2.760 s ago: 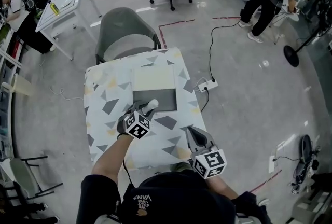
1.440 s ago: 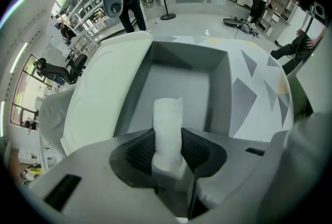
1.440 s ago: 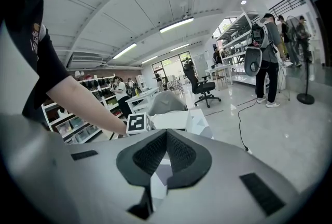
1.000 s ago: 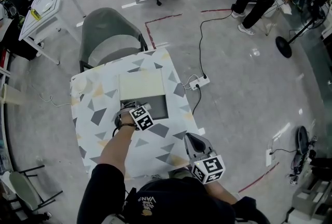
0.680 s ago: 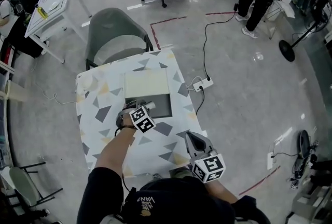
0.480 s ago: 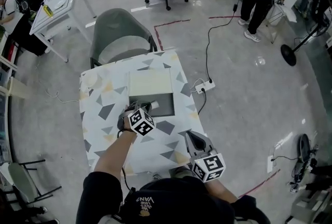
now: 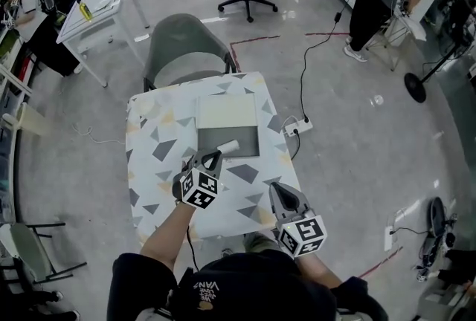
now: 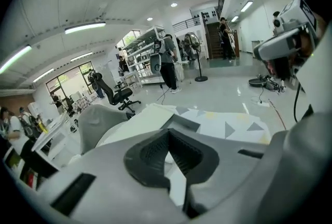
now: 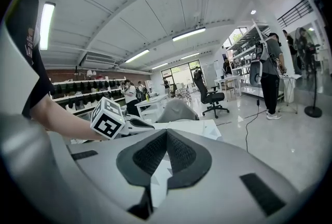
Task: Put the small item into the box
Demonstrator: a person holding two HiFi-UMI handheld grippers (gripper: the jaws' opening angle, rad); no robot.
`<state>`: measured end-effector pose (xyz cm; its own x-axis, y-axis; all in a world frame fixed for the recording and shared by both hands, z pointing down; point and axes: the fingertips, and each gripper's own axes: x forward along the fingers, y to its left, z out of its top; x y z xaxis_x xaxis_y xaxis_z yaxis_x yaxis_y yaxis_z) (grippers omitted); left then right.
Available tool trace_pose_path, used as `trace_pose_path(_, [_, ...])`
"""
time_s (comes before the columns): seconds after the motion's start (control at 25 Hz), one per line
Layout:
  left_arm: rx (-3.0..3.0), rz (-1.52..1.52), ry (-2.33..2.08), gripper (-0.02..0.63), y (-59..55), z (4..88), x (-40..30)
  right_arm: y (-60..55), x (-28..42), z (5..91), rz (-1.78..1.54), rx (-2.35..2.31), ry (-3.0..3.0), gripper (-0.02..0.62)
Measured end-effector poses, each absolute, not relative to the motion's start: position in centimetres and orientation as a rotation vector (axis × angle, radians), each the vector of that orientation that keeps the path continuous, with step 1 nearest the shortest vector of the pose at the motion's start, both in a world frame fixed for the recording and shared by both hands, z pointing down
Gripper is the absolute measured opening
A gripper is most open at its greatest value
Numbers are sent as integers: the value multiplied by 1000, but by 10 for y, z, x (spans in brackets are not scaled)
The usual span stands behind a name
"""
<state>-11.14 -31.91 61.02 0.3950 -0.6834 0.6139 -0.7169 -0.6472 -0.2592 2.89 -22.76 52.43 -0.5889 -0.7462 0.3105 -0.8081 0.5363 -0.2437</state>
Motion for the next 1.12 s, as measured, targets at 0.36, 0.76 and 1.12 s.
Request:
trace_pose_path(0.36, [2593, 760, -1430, 6, -246, 560, -125, -178, 14, 512, 512, 1340, -2608, -2])
trace_pose_path(0.76, [2559, 633, -1517, 6, -148, 520, -158, -119, -15, 499, 470, 1304, -2641, -2])
trace_pose_path(1.12, [2559, 550, -1532, 6, -72, 508, -173, -72, -28, 488, 408, 1295, -2661, -2])
